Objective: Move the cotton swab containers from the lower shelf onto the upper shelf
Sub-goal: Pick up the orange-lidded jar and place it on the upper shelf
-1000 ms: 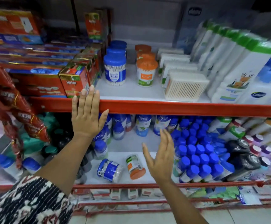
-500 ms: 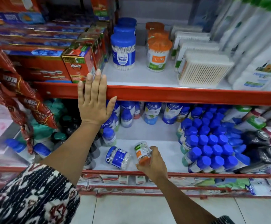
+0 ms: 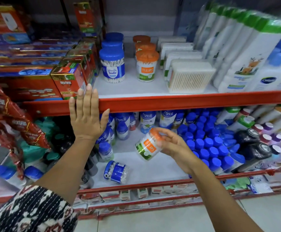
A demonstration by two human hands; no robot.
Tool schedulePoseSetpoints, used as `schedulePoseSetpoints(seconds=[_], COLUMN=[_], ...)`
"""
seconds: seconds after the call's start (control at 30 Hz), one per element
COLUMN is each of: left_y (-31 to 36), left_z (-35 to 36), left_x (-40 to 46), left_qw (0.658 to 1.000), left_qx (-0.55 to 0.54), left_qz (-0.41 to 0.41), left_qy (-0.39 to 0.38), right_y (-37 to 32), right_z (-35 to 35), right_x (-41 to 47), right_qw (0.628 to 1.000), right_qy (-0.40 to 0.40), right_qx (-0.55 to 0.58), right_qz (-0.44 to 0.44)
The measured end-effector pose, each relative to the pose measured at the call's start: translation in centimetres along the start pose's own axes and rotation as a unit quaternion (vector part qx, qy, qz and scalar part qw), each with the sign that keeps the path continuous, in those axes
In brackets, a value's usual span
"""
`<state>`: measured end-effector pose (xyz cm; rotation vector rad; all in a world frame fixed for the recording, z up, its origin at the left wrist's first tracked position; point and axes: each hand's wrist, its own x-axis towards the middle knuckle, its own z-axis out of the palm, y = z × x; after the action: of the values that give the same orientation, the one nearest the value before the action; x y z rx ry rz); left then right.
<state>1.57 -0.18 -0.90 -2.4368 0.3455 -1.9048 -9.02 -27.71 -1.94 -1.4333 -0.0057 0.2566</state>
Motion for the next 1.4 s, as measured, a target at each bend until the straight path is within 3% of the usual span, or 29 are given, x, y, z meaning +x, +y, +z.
schedulePoseSetpoints(seconds=[0.3,0.5,0.67,0.77,0.93,1.1,1.4], left_y=[0.0,0.1,0.1,0.1,0.1,0.0,0.0], left_z=[0.0,0.0,-0.1,0.0,0.0,0.1,0.1], left_x=[-0.1,-0.1,-0.2,-0.2,0.1,0.0,0.2], left_qw=[1.000,1.000,1.000,1.000,1.000,1.000,1.000], left_qx=[-0.010,-0.008,-0.021,-0.023,-0.026,-0.023,-0.021], left_qz=[0.002,0.001,0.003,0.008,0.008,0.013,0.012], left_qy=[-0.008,-0.002,0.003,0.002,0.013,0.004,0.002], right_y=[-3.8,-4.9,-10.4,-14.9,-19.7,-20.6,-18.0], right_z=[0.4,0.7,2.4,4.1,6.6,7.8,7.4], right_x=[-1.6,-2.2,-2.2,-1.7,1.1,4.5,7.2], right_qw=[0.981,0.988,0.987,0.976,0.929,0.808,0.757], right_qy=[0.062,0.045,0.034,0.070,0.188,0.240,0.298], right_qx=[0.178,0.134,0.045,-0.021,-0.212,-0.494,-0.545], right_qz=[-0.040,-0.059,-0.150,-0.205,-0.239,-0.214,-0.205])
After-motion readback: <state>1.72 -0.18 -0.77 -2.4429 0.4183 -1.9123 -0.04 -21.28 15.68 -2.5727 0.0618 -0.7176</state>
